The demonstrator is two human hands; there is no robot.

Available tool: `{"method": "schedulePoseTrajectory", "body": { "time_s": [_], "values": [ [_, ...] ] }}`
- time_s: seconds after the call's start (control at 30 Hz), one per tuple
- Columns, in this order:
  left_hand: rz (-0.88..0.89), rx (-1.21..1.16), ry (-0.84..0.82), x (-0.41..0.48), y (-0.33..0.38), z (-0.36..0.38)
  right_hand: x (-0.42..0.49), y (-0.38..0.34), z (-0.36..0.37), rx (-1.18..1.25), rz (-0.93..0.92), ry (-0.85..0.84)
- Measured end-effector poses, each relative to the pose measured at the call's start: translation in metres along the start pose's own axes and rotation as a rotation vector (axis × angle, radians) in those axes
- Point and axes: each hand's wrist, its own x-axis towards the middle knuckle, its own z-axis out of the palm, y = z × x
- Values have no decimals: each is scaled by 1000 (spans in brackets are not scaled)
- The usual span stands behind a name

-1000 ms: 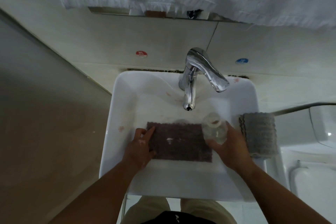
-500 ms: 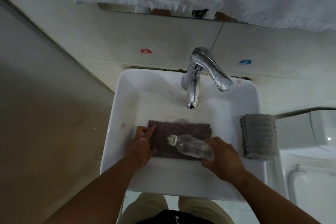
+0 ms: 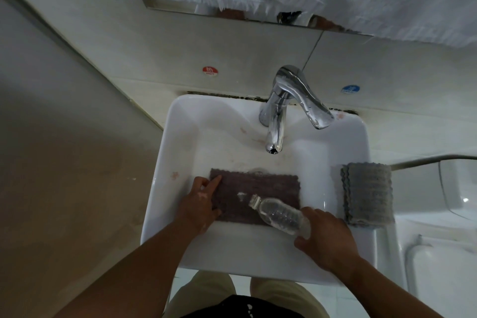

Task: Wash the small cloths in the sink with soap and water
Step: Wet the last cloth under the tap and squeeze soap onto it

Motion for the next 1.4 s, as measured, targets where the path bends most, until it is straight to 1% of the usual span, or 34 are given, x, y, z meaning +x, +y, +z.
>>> {"method": "schedulePoseTrajectory", "body": {
  "time_s": [0.53,0.7,0.8,0.87,0.93,1.1,1.23,1.3,1.4],
  "values": [
    [7,1,-3,-1,2,-2,-2,-6,1,-41,26,-20],
    [2,2,0,-1,0,-1,-4,-4,1,48,1,-1],
    [5,-7,-3,-1,0,0,-5,-2,0,199,-13,47],
    [5,-9,-3,-1,-1,1,-5,-3,-3,382,-26,107],
    [-5,-12,-6,0,0,0,-5,-6,-11,534,-19,129],
    [1,-29,-9,-1,0,1,15,-14,-30,808,71,249],
    [0,-48,-15,0,-1,2,42,-26,-56,1117,113,397],
    [2,-44,-14,0,-1,1,56,-29,-64,1157,166,501],
    [3,-40,-15,-1,-1,1,78,-26,-66,1172,222,597]
  ]
}}
